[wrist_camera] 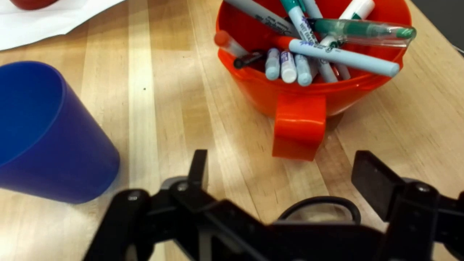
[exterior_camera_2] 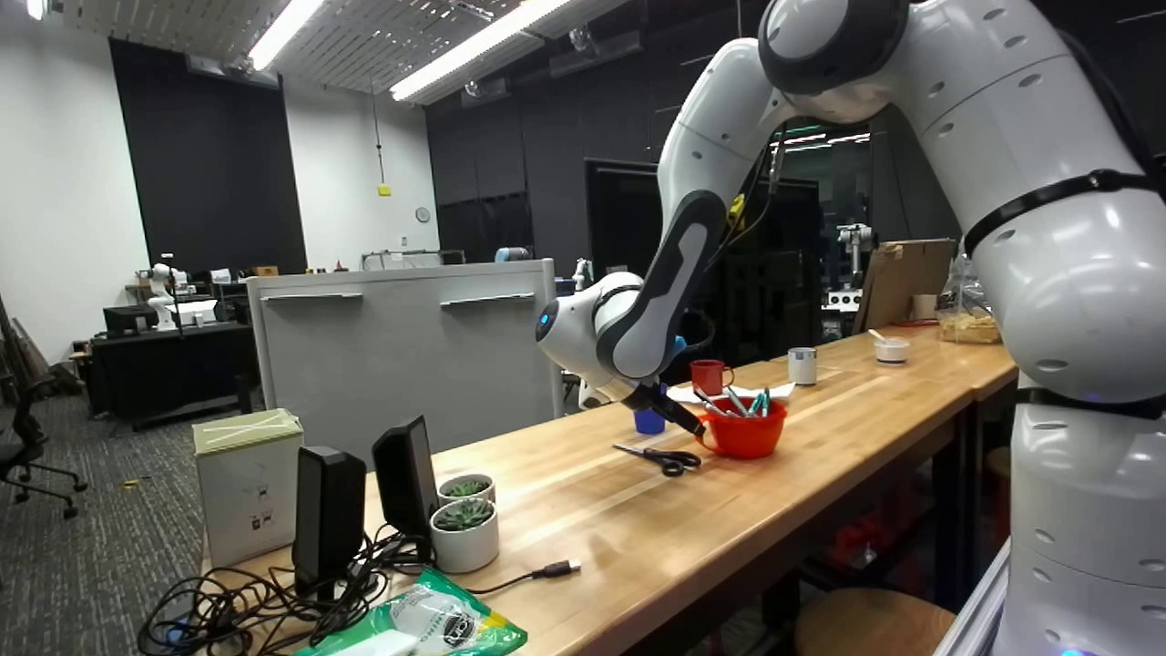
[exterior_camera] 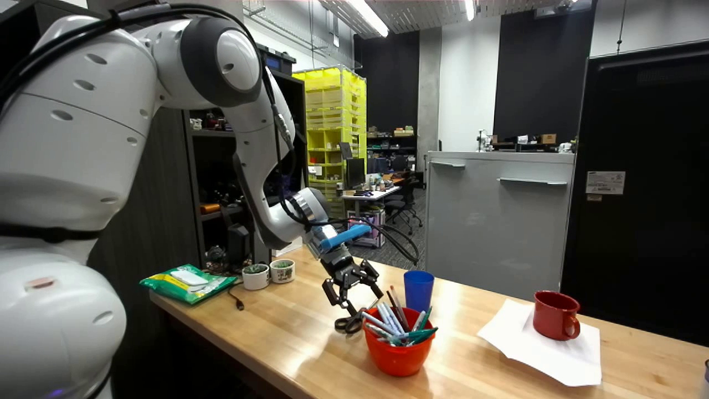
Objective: Move the orange cup forward
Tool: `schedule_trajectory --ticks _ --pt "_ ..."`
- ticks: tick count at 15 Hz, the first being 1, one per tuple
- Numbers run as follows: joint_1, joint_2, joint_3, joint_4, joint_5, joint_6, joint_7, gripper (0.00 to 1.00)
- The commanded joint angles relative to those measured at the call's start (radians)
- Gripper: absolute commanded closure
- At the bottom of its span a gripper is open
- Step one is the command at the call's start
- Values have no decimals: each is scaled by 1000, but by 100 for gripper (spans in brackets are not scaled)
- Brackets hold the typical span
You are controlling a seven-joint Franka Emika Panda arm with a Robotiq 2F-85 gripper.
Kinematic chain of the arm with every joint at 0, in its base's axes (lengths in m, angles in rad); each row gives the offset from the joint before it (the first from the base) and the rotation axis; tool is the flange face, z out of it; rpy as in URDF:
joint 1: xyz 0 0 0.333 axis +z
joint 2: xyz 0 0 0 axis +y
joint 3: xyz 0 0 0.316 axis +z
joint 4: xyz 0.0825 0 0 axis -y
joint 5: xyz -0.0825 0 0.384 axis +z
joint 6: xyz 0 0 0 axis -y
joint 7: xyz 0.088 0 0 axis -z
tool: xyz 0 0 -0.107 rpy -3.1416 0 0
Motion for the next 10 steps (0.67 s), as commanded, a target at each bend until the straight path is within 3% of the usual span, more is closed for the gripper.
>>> schedule_trajectory --ticks 1,10 --pt "-7 8 -10 -2 -7 34 -4 0" --pt "-28 8 -32 -16 1 28 -6 0"
